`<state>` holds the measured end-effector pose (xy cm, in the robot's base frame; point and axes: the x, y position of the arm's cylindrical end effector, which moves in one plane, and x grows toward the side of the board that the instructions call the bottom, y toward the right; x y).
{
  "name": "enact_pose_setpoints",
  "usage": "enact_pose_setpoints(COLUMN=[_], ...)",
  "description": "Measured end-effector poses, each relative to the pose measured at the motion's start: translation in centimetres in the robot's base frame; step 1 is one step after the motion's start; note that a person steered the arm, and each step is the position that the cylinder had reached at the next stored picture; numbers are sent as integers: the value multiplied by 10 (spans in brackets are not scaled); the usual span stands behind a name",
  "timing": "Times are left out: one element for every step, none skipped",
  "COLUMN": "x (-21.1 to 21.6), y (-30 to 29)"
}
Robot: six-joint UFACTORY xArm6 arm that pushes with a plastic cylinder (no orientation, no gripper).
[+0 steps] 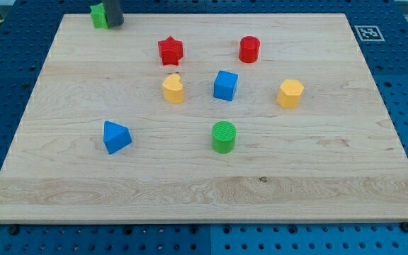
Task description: Point your arm to the left side of the green star
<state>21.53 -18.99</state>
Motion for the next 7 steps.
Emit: enact_pose_setpoints(x=[0,15,42,61,61,61,68], y=[-1,1,10,21,21,21,14])
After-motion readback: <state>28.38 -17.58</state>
